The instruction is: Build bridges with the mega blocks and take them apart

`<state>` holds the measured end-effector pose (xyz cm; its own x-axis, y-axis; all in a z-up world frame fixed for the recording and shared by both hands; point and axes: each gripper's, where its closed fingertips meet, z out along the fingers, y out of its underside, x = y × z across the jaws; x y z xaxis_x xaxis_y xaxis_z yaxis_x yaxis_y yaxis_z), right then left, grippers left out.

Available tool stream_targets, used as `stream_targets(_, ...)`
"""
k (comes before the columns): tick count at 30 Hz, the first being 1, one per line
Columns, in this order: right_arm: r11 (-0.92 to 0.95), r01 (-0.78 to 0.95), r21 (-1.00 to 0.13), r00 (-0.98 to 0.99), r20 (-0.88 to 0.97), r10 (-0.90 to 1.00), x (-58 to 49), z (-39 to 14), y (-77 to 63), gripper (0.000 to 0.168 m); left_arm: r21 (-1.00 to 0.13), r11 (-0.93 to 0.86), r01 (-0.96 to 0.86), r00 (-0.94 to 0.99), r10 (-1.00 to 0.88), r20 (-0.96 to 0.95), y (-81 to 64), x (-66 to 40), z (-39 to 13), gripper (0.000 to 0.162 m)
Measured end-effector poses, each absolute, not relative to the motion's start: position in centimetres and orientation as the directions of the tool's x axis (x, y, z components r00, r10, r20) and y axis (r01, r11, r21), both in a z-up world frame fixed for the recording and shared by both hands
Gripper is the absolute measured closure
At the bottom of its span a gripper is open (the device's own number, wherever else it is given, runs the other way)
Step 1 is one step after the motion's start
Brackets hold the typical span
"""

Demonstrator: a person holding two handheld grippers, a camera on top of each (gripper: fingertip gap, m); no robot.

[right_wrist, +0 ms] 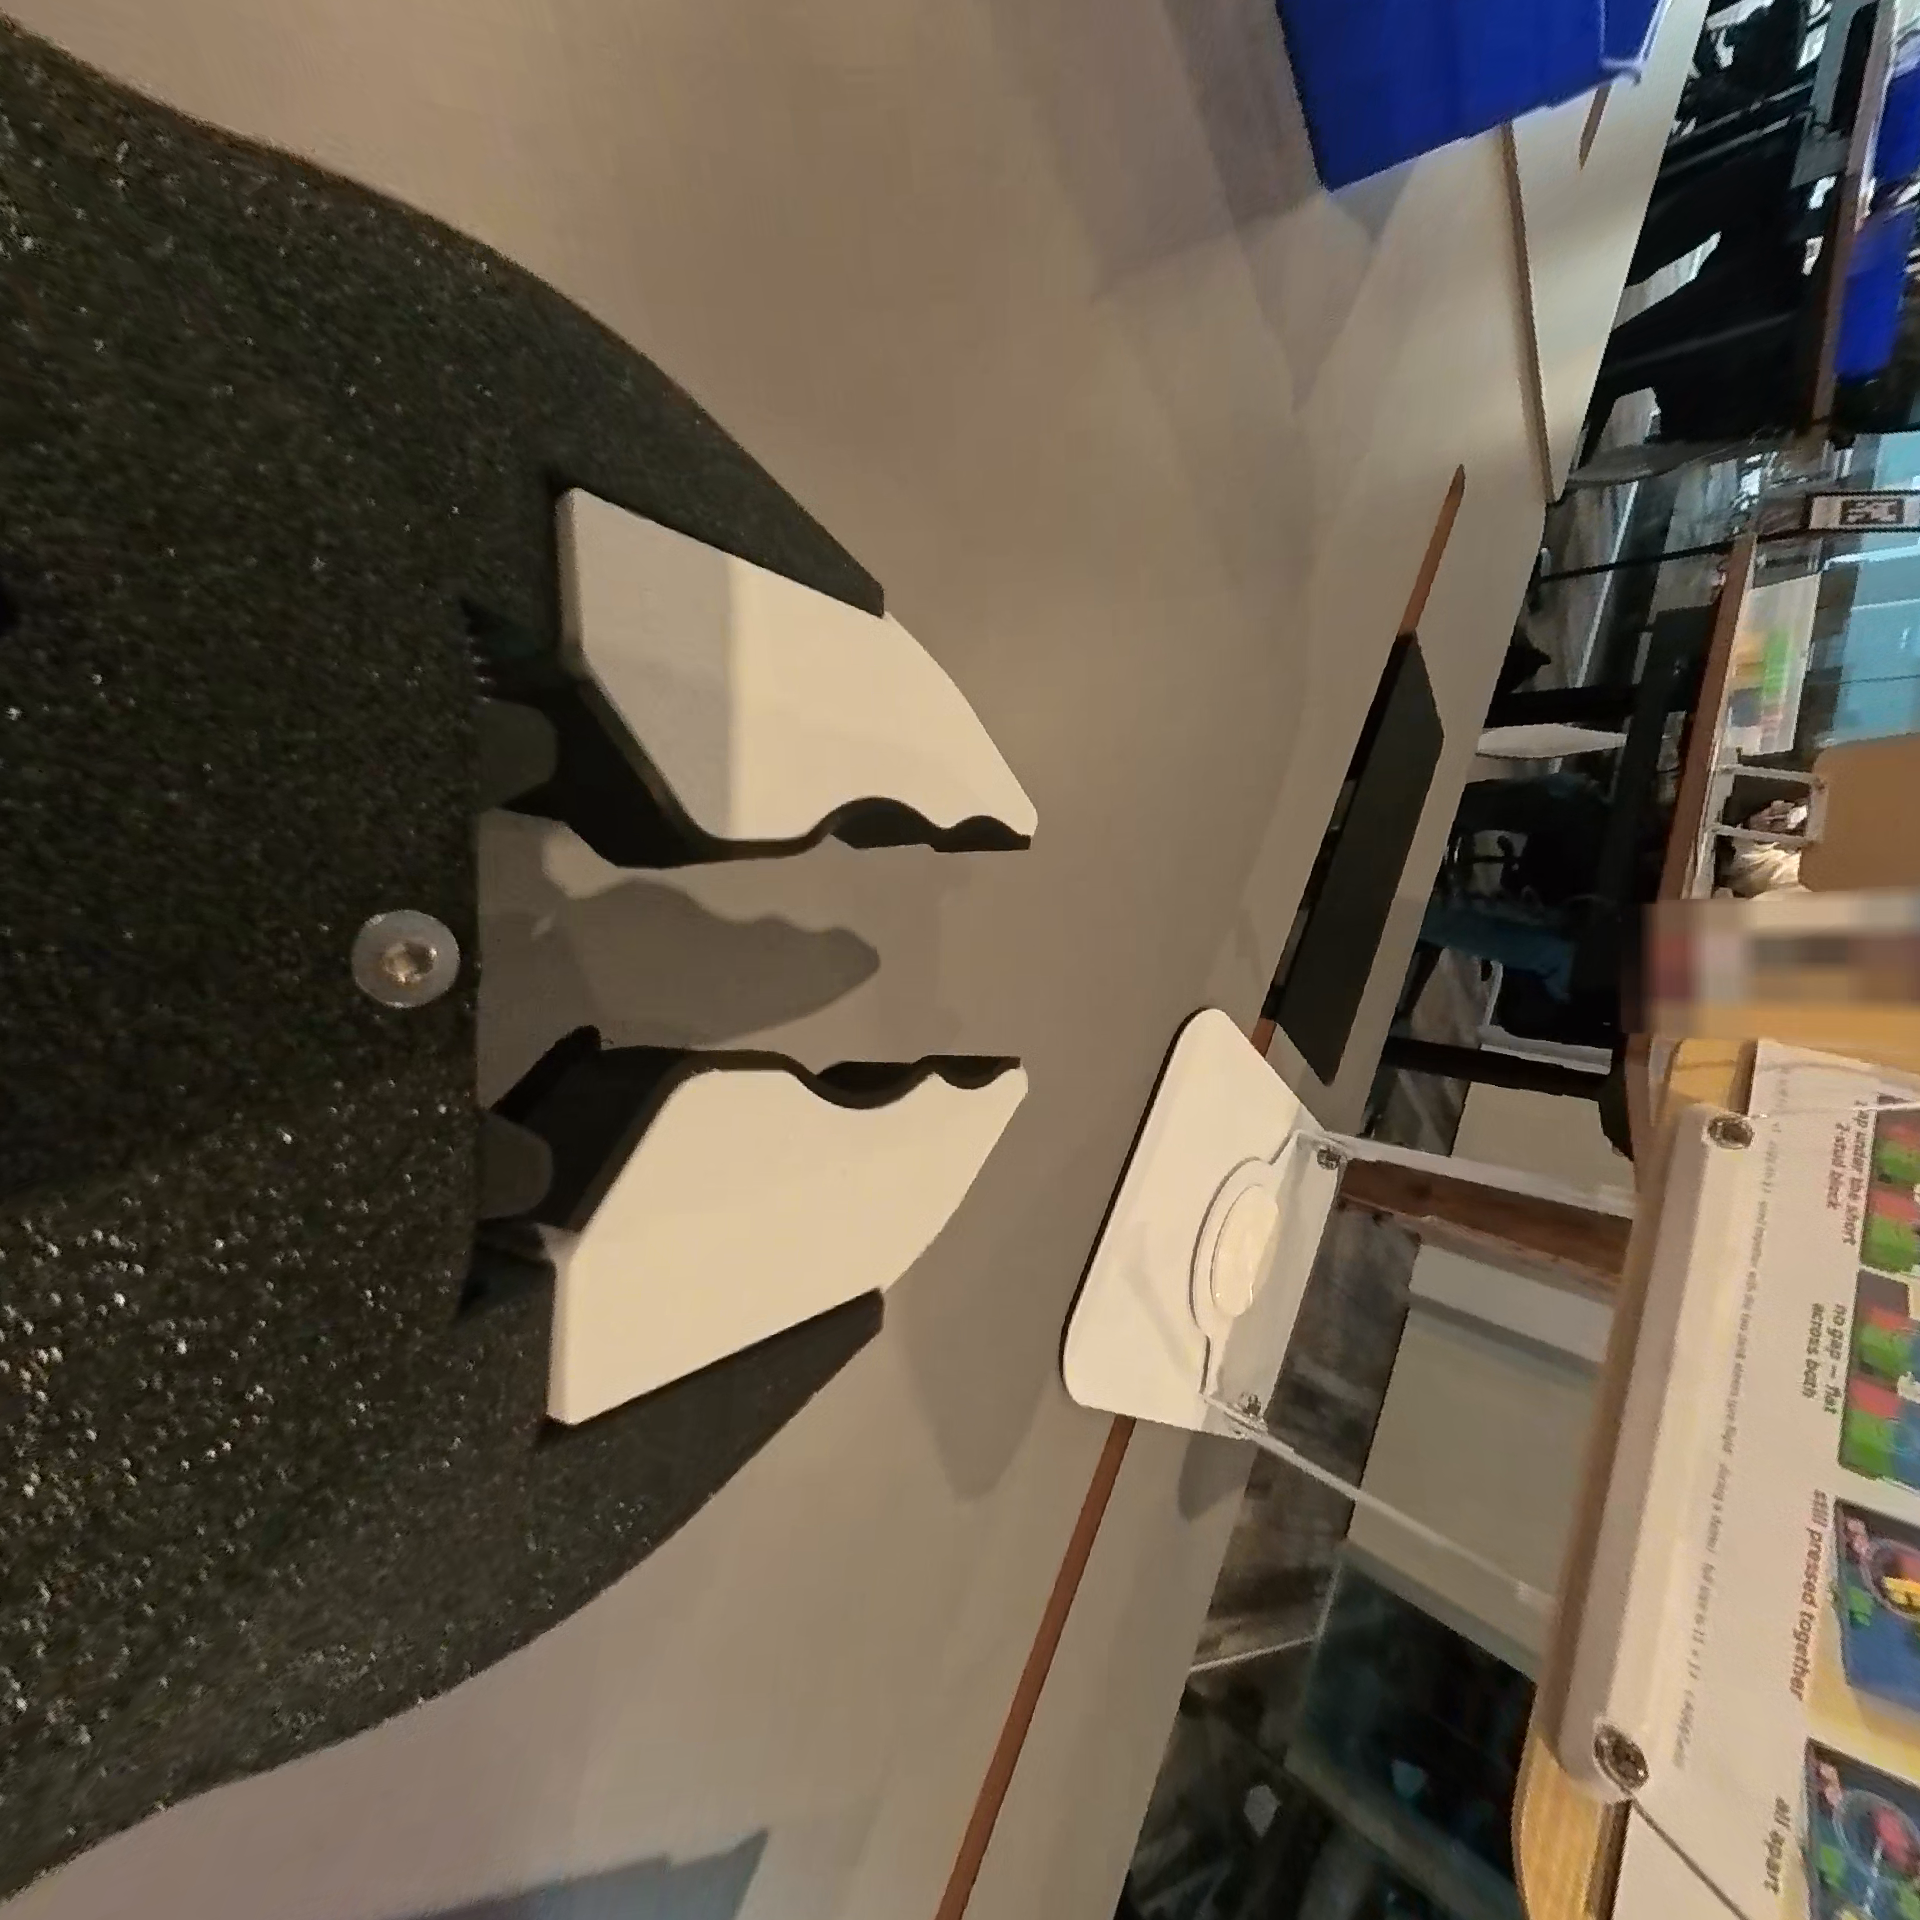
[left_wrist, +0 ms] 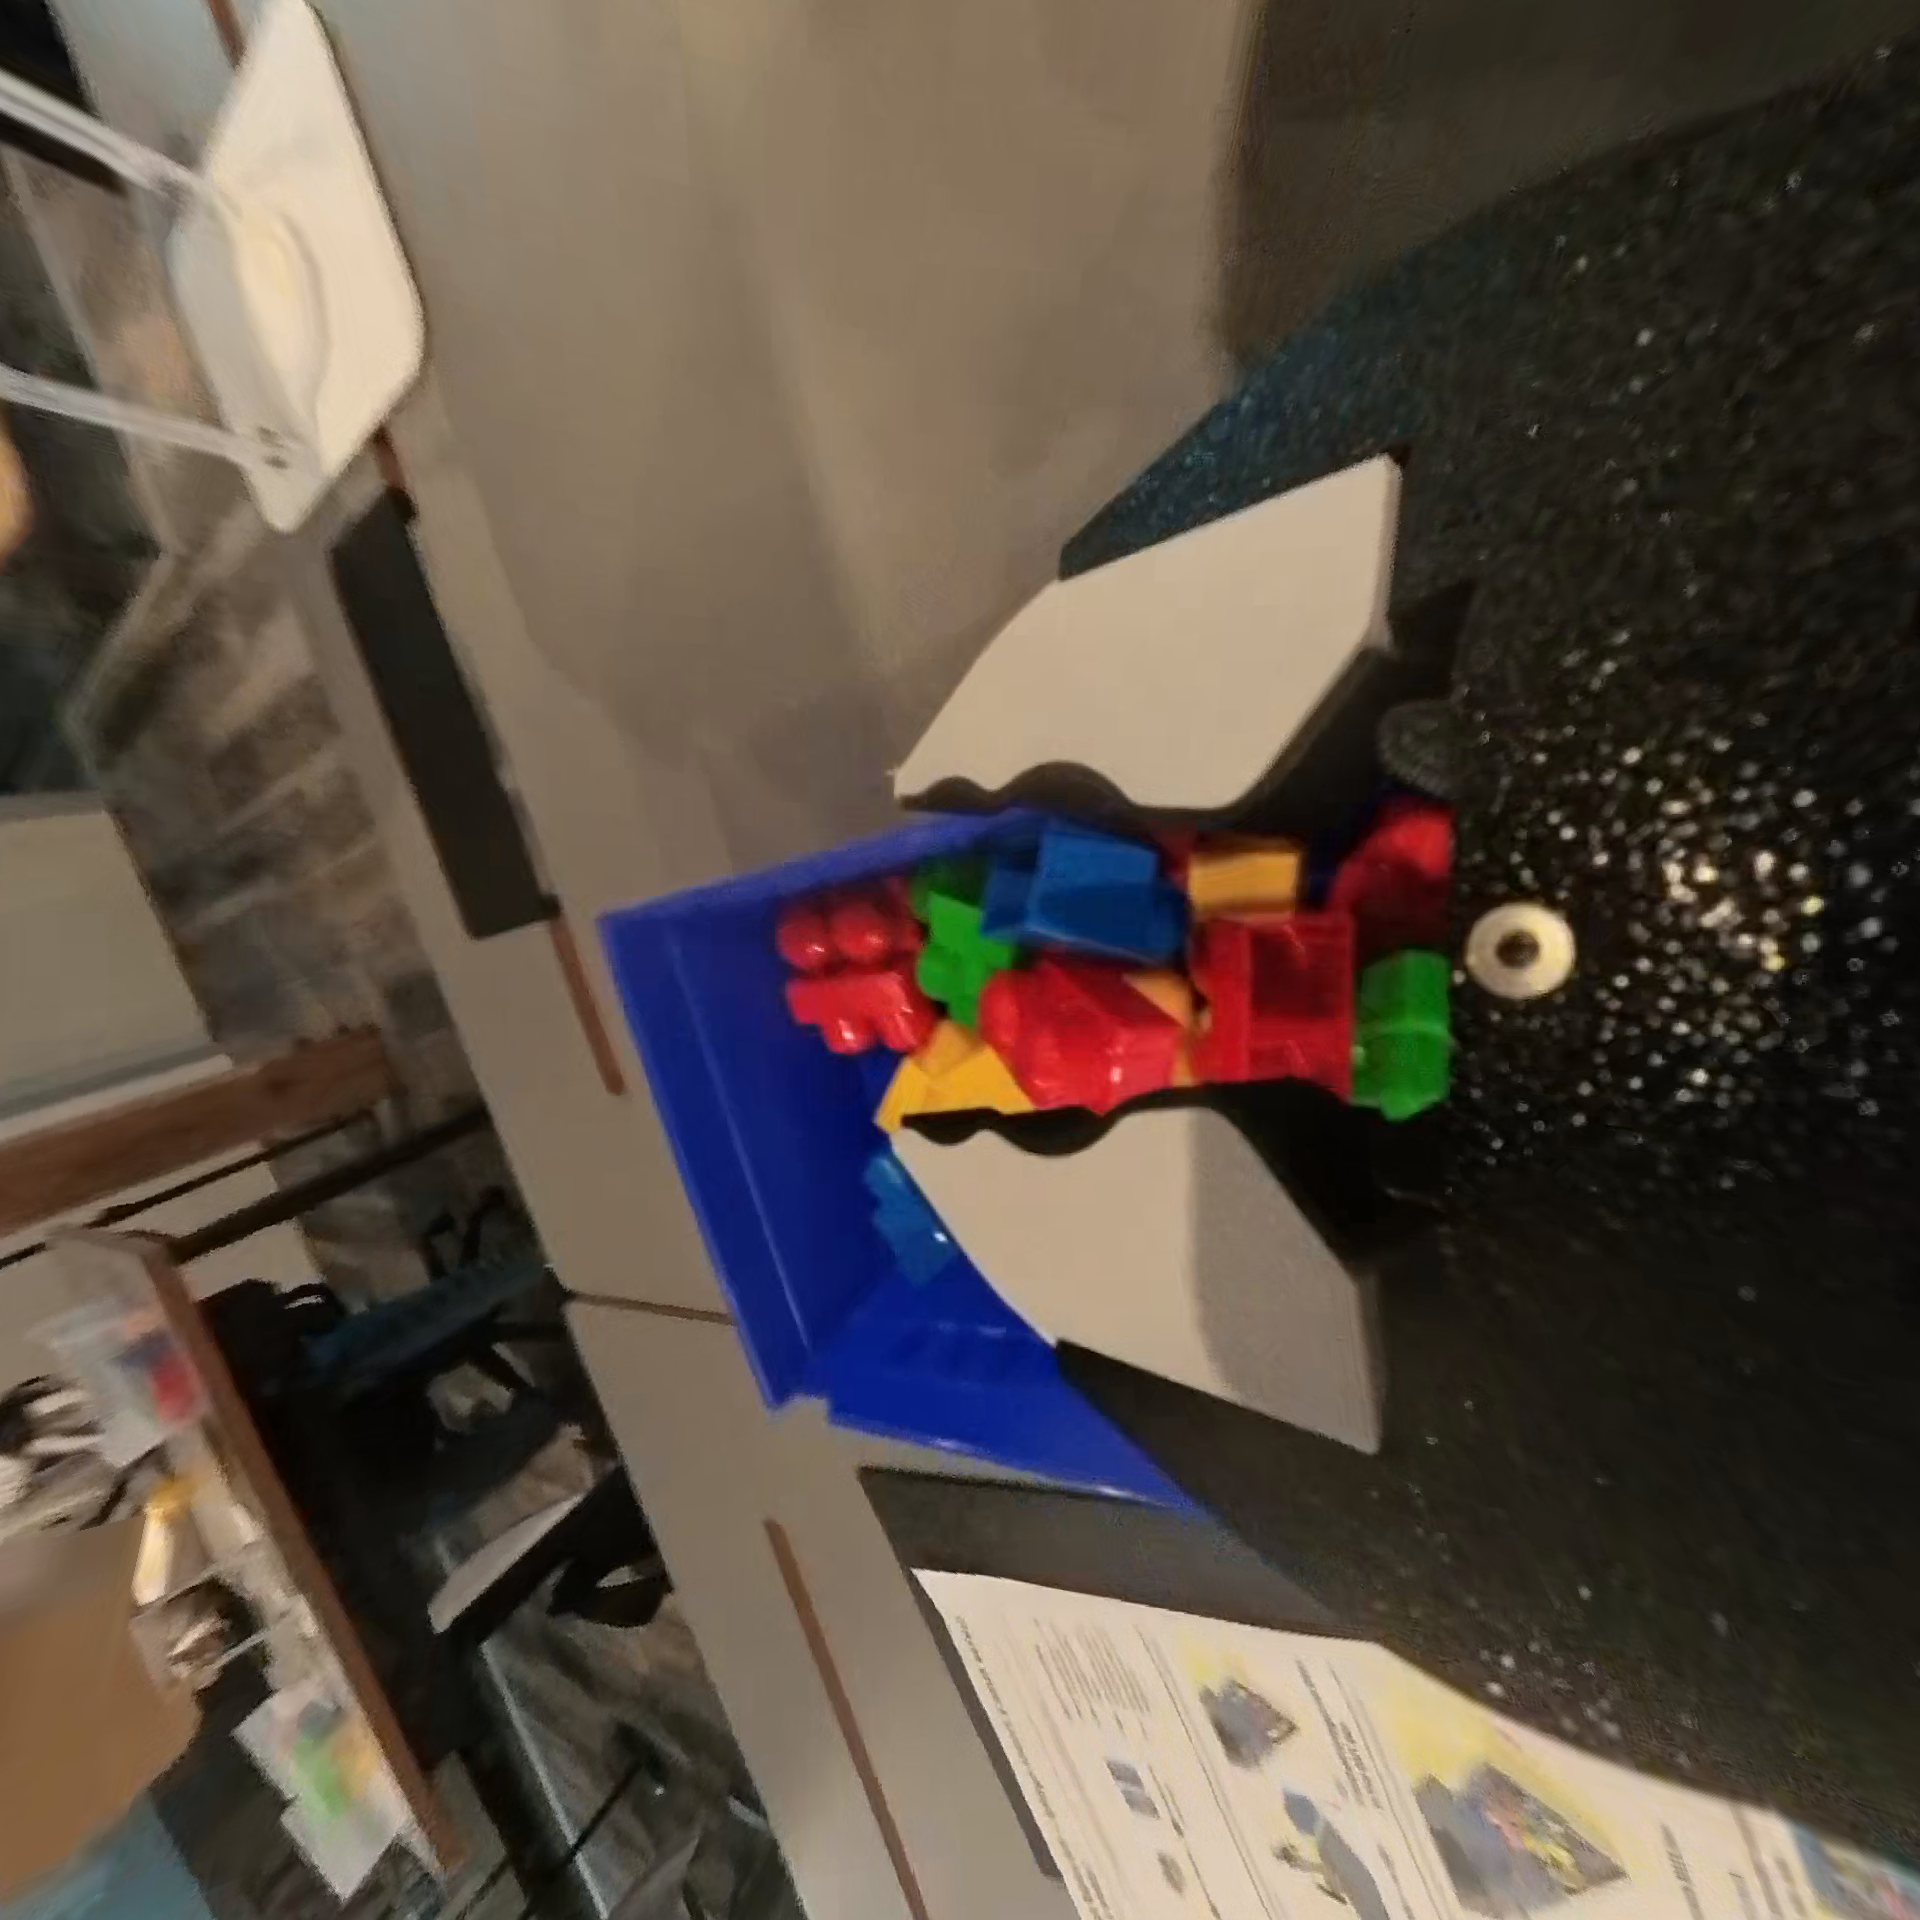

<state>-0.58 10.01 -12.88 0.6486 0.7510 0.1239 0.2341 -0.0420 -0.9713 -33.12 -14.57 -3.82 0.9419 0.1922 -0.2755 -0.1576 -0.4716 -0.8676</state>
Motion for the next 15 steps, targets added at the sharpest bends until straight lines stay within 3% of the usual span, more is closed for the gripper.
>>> stream_targets(8,-0.016,0.250,-0.968,0.639,0.152,0.754,-0.8,-12.9,9.6,0.132,-0.814,-0.566,-0.133,0.933,0.206,-0.296,-16.8,-38.4,-5.8,0.111)
stream_targets(15,-0.021,0.234,-0.972,0.637,0.137,0.759,-0.8,-12.8,9.6,0.132,-0.632,-0.663,-0.402,0.897,-0.146,-0.417,-16.8,-40.0,-8.5,0.110)
